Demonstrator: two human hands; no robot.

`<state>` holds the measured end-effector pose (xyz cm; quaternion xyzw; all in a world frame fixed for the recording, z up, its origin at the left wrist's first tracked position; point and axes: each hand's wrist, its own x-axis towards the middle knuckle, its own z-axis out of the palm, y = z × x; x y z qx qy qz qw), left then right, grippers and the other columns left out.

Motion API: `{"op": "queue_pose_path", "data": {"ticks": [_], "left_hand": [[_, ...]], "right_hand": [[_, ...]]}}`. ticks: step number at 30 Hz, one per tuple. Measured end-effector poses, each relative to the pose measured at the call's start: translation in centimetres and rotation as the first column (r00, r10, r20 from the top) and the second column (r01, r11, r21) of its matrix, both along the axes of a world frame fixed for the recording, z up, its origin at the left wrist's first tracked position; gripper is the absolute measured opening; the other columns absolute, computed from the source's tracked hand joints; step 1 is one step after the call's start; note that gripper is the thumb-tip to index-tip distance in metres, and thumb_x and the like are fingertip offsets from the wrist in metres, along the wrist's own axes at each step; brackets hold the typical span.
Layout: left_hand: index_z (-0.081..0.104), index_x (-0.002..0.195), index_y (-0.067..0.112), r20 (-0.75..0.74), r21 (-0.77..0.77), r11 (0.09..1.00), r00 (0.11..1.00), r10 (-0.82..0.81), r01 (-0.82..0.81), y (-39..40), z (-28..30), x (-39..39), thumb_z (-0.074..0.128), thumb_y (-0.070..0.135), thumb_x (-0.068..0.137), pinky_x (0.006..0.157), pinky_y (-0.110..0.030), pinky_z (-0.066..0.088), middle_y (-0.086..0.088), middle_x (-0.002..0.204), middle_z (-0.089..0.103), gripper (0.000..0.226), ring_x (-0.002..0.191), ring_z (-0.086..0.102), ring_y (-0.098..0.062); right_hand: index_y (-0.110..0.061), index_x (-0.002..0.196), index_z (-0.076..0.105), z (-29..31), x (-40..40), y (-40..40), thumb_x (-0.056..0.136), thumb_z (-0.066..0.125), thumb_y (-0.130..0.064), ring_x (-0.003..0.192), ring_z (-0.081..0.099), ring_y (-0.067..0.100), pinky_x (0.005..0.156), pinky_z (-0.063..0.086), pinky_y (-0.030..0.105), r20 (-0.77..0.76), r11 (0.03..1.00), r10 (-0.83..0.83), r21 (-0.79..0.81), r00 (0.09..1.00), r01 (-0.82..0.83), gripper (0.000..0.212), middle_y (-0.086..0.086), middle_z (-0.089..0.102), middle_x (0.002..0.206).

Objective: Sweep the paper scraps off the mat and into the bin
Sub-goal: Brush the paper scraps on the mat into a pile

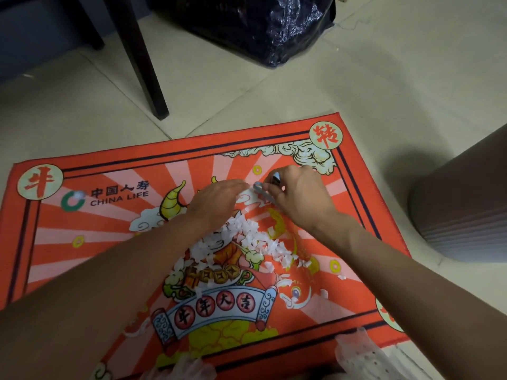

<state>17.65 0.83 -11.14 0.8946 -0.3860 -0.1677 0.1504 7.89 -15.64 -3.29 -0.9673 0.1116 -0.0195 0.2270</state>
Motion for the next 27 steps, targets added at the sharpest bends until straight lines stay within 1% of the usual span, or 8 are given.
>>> {"op": "queue_pose_path", "data": {"ticks": [6,10,13,16,19,23,25,27], "left_hand": [[0.046,0.145,0.023,0.022,0.042,0.999,1.0,-0.02,0.019,1.2,-0.2,0.1,0.042,0.004,0.099,0.109,-0.043,0.038,0.001,0.152,0.044,0.05,0.138,0.041,-0.022],[0.05,0.141,0.026,0.059,0.05,0.998,0.998,-0.031,0.028,1.6,0.1,-0.1,0.042,0.001,0.096,0.096,-0.043,0.045,0.001,0.144,0.052,0.052,0.128,0.05,-0.026],[0.053,0.137,0.025,0.102,0.017,0.999,0.994,-0.041,0.039,1.3,0.6,-1.0,0.044,-0.001,0.095,0.086,-0.04,0.048,0.001,0.138,0.058,0.05,0.119,0.055,-0.027],[0.054,0.137,0.023,0.13,-0.013,0.998,0.99,-0.057,0.06,1.0,1.0,-2.3,0.047,-0.001,0.096,0.09,-0.042,0.051,0.0,0.139,0.057,0.048,0.122,0.055,-0.027],[0.054,0.138,0.024,0.145,-0.035,0.997,0.988,-0.056,0.062,0.7,1.8,-4.1,0.046,0.0,0.097,0.092,-0.044,0.051,0.0,0.14,0.057,0.048,0.125,0.053,-0.027],[0.056,0.135,0.019,0.161,-0.069,0.99,0.98,-0.113,0.125,0.0,2.2,-6.7,0.044,0.002,0.099,0.092,-0.043,0.05,-0.003,0.134,0.061,0.041,0.123,0.054,-0.029],[0.06,0.128,0.015,0.163,-0.095,0.979,0.973,-0.165,0.182,-0.4,2.0,-7.3,0.043,0.0,0.097,0.086,-0.045,0.05,-0.006,0.123,0.066,0.037,0.113,0.057,-0.033],[0.059,0.129,0.014,0.171,-0.104,0.972,0.967,-0.189,0.208,-1.2,1.6,-7.5,0.045,0.001,0.097,0.086,-0.047,0.05,-0.006,0.124,0.066,0.038,0.11,0.058,-0.031]], "right_hand": [[-0.012,0.097,0.07,0.2,-1.4,3.0,0.097,0.055,-0.028,0.078,0.061,0.036,0.068,0.05,0.038,-0.024,0.997,0.072,0.041,0.997,-0.071,0.022,0.014,0.069,0.084],[-0.013,0.095,0.072,0.8,-1.9,3.4,0.096,0.056,-0.029,0.077,0.063,0.036,0.068,0.052,0.039,-0.003,0.994,0.066,0.087,0.998,-0.066,0.022,0.013,0.071,0.083],[-0.017,0.087,0.072,1.7,-2.7,2.0,0.093,0.058,-0.029,0.069,0.063,0.034,0.061,0.051,0.035,0.008,0.994,-0.001,0.111,1.0,0.0,0.02,0.01,0.069,0.073],[-0.017,0.086,0.074,3.0,-4.4,0.1,0.092,0.059,-0.033,0.067,0.065,0.028,0.06,0.051,0.031,0.032,0.994,-0.048,0.104,0.998,0.045,0.023,0.007,0.071,0.072],[-0.016,0.087,0.075,4.1,-7.1,-1.6,0.094,0.06,-0.034,0.068,0.062,0.026,0.058,0.038,0.027,0.05,0.997,-0.072,0.031,0.996,0.071,0.025,0.008,0.072,0.075],[-0.016,0.087,0.072,3.4,-11.2,-3.3,0.094,0.056,-0.037,0.074,0.063,0.033,0.062,0.046,0.033,0.026,0.989,-0.136,-0.05,0.99,0.137,0.027,0.008,0.072,0.076],[-0.016,0.086,0.071,2.5,-12.8,-3.7,0.094,0.053,-0.037,0.074,0.063,0.034,0.064,0.049,0.037,0.012,0.986,-0.161,-0.038,0.987,0.162,0.029,0.008,0.07,0.073],[-0.016,0.086,0.07,1.7,-13.5,-3.8,0.095,0.051,-0.037,0.072,0.062,0.034,0.063,0.047,0.037,0.0,0.983,-0.183,-0.016,0.983,0.183,0.031,0.008,0.069,0.071]]}}
